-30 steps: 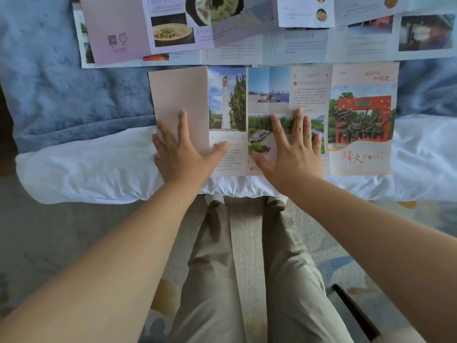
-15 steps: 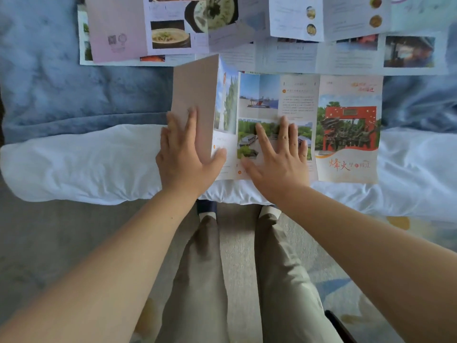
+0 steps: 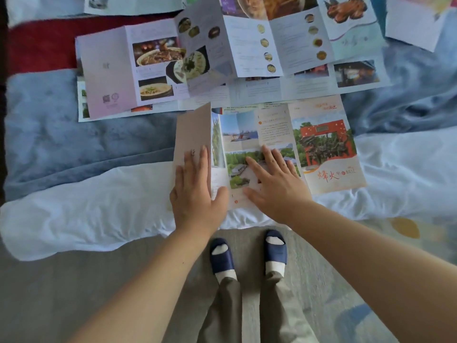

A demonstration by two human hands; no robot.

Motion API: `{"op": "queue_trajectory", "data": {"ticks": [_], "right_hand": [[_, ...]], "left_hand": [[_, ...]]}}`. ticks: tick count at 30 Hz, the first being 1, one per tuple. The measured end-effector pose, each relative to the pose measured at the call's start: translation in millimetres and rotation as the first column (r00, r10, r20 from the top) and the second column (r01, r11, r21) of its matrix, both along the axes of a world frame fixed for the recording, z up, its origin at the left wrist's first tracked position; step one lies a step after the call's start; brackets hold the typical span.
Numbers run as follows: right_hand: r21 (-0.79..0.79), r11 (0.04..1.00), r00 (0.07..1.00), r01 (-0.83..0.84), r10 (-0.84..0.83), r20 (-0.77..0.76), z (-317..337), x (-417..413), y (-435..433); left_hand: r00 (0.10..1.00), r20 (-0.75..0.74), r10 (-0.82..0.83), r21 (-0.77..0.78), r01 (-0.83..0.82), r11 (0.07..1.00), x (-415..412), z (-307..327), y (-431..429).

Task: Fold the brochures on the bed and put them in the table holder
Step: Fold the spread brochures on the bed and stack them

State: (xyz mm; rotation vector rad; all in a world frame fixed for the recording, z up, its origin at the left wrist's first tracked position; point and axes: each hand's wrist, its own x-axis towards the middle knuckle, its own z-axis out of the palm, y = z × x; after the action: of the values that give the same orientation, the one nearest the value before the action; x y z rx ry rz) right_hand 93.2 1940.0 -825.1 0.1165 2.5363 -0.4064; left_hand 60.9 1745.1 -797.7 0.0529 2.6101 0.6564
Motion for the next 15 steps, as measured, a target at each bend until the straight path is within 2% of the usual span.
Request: {"op": "queue_trajectory", "data": {"ticks": [4,8,12,15], "right_hand": [[-0.021,0.999,1.0,-0.031,0.031,-0.006,3.3,6.1,5.9],[0.148,0.989,0.997,-0.028,0.037,-0.06,8.2,9.8,10.8],[0.211,0.975,0.998,0.069,-0.067,-0.016,11.6,11.8,24.4],[0.236,0.97,0.998,0.059,-0.06,-0.004,11.3,16.5,41.4]], "left_hand": [[0.999,-0.023,-0.031,-0.012,0.03,0.999,6.4,1.5,11.9],[0.991,-0.042,-0.128,-0.112,0.123,0.986,11.6,3.7,25.1],[0.996,0.01,-0.085,-0.054,0.085,0.995,11.4,5.2,42.8],[0.995,0.003,-0.101,-0.029,0.101,0.994,10.0,5.5,58.9]]}}
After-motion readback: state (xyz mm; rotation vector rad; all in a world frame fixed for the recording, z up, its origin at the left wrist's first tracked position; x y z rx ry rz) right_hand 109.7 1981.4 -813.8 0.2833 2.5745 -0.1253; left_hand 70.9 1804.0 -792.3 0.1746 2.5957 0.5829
